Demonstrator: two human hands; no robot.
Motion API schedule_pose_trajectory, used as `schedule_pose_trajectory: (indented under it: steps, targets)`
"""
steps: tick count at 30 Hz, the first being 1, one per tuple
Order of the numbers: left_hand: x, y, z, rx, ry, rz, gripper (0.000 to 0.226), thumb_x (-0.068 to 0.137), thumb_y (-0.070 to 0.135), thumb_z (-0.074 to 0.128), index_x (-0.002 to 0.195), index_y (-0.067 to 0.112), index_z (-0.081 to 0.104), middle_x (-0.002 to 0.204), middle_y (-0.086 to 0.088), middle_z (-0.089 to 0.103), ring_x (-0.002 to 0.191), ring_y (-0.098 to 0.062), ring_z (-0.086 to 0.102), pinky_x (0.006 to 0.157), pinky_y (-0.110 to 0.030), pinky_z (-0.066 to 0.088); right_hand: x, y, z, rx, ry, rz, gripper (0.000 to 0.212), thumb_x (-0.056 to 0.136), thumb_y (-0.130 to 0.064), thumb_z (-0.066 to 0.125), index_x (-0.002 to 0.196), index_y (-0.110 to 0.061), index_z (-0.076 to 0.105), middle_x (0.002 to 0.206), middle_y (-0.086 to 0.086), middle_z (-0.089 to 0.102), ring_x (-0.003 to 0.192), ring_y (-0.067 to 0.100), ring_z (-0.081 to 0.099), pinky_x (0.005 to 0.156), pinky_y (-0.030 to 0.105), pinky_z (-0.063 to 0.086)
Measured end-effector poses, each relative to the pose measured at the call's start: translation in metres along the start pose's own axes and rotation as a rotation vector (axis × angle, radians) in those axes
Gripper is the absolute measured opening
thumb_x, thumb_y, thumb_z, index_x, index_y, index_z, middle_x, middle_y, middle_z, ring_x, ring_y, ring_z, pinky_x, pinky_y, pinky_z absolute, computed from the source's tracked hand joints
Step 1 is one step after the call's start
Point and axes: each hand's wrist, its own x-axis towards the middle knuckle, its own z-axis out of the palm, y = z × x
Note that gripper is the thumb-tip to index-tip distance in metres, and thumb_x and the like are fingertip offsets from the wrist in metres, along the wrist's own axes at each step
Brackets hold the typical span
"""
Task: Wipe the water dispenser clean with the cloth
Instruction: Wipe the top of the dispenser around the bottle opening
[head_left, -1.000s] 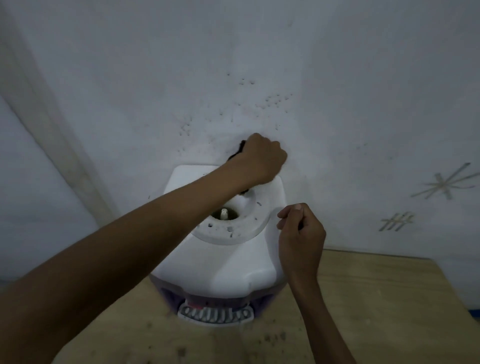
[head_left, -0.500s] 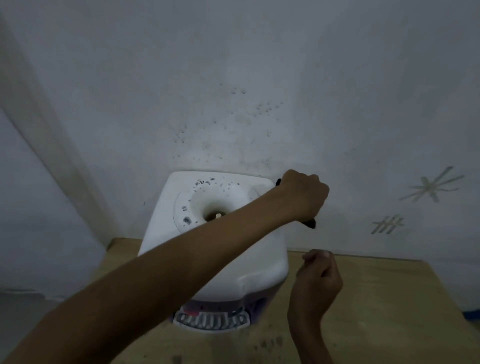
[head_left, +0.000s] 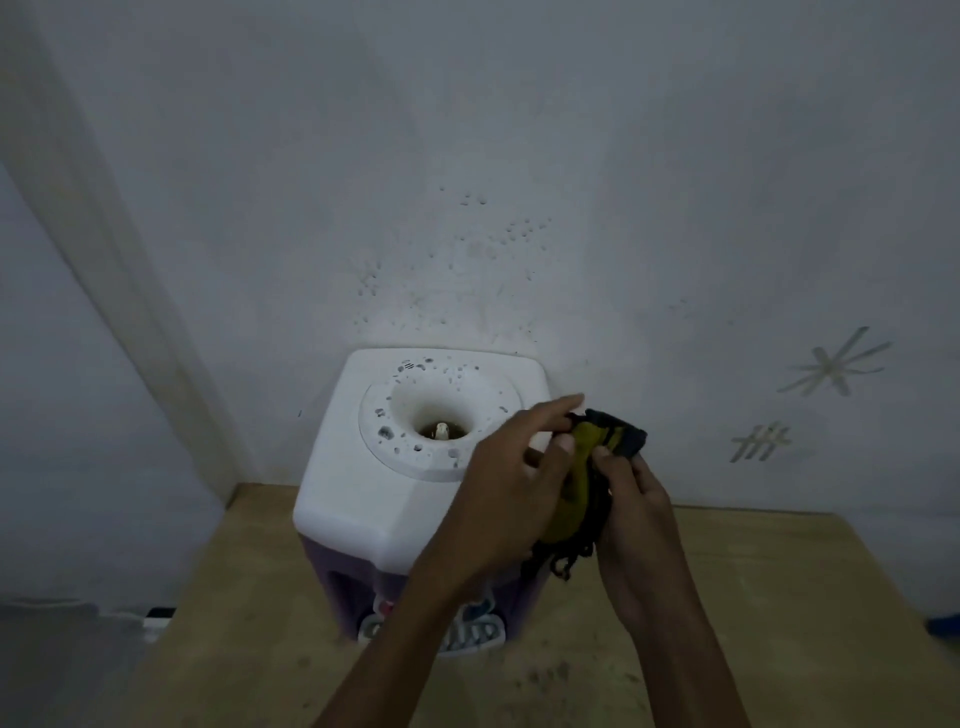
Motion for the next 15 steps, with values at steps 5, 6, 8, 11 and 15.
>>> schedule_pose_trajectory:
  steps: [5,6,8,11,15]
  targets:
    - [-0.012,0.005,-0.018,-0.029,0.069,-0.167,0.052,0.094,0.056,0.063,0.141,0.039,0.05,0.129,0.018,0.057,0.106,-0.007,0.065,0.079,-0.023,0.06,-0.016,-0.016,0.001,-0.029,-0.175,-0.008,0.026,0.107,-0.026,0.057,0.13,-0.015,0.06,0.109,0.003,0.077,0.1,0.022,0.075,0.08,0.036,0.061]
    - [-0.012,0.007,-0.02,-0.041,0.041,-0.157,0.047,0.094,0.056,0.065,0.136,0.037,0.056,0.126,0.017,0.061,0.106,-0.007,0.065,0.079,-0.021,0.058,-0.021,-0.021,0.002,-0.052,-0.211,-0.025,0.027,0.106,-0.026,0.058,0.131,-0.015,0.06,0.108,0.001,0.078,0.098,0.018,0.075,0.076,0.029,0.061]
    - [-0.012,0.011,-0.023,-0.075,-0.003,-0.112,0.028,0.097,0.047,0.066,0.119,0.03,0.07,0.11,0.011,0.073,0.1,-0.008,0.069,0.078,-0.021,0.055,-0.029,-0.034,0.002,-0.068,-0.259,-0.049,0.025,0.105,-0.025,0.06,0.128,-0.015,0.059,0.101,-0.004,0.079,0.091,0.011,0.076,0.07,0.02,0.059]
    - [-0.018,0.018,-0.032,-0.131,0.028,-0.077,0.017,0.102,0.03,0.062,0.106,0.021,0.076,0.089,0.006,0.075,0.083,-0.006,0.068,0.075,-0.022,0.052,-0.041,-0.051,0.001,-0.009,-0.337,-0.031,0.025,0.102,-0.028,0.061,0.125,-0.02,0.058,0.1,0.003,0.079,0.093,0.02,0.077,0.076,0.03,0.062]
    - [-0.026,0.021,-0.034,-0.191,0.085,-0.094,0.023,0.106,0.026,0.054,0.106,0.014,0.074,0.094,-0.009,0.075,0.093,-0.029,0.071,0.089,-0.05,0.058,-0.048,-0.057,-0.002,0.061,-0.398,-0.036,0.021,0.103,-0.029,0.059,0.12,-0.02,0.065,0.109,0.013,0.076,0.103,0.031,0.074,0.087,0.045,0.06]
